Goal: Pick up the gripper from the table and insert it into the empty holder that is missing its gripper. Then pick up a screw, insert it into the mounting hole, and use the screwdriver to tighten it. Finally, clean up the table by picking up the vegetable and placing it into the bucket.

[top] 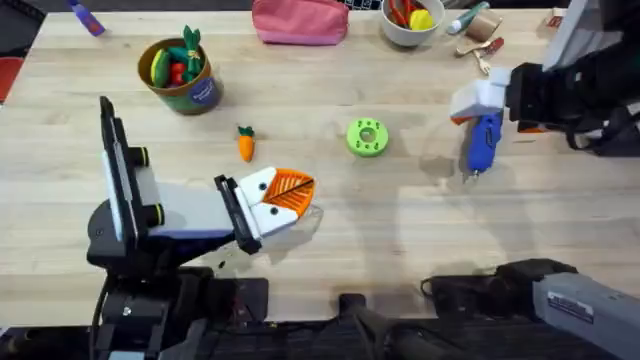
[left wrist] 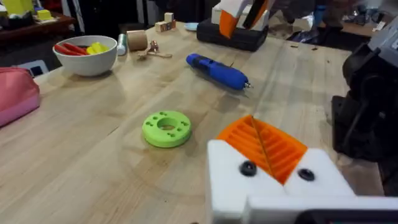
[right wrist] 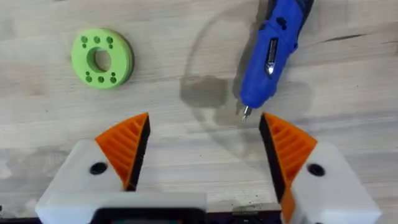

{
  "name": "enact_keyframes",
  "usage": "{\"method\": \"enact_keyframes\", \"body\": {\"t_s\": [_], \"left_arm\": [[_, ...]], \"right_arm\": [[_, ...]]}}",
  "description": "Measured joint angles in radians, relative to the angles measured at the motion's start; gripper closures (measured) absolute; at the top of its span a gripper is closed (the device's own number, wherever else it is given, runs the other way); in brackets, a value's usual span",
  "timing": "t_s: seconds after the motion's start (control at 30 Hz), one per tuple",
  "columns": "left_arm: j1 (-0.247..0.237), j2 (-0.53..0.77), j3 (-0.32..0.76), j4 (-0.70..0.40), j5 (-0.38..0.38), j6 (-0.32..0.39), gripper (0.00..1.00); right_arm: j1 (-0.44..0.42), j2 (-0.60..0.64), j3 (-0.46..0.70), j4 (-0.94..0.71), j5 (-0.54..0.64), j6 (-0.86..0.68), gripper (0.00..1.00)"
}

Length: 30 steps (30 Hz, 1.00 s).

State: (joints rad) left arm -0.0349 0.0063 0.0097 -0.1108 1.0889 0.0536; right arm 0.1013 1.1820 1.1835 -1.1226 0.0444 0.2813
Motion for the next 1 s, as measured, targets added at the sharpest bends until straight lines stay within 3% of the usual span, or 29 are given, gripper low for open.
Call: {"method": "enact_keyframes", "body": {"t_s": [0.23,0.5,1.0], "left_arm": [[0.000,0.000,0.000,0.000,0.000,0.000,0.992],[0.000,0.000,0.000,0.000,0.000,0.000,0.992],[0.000,0.000,0.000,0.000,0.000,0.000,0.992]], "right_arm": [[-0.029,0.000,0.000,-0.003,0.007,0.069,0.007],[-0.166,0.014,0.000,0.057,0.068,0.186,0.008],[-0.282,0.369,0.062,0.160,0.072,0.114,0.008]]}}
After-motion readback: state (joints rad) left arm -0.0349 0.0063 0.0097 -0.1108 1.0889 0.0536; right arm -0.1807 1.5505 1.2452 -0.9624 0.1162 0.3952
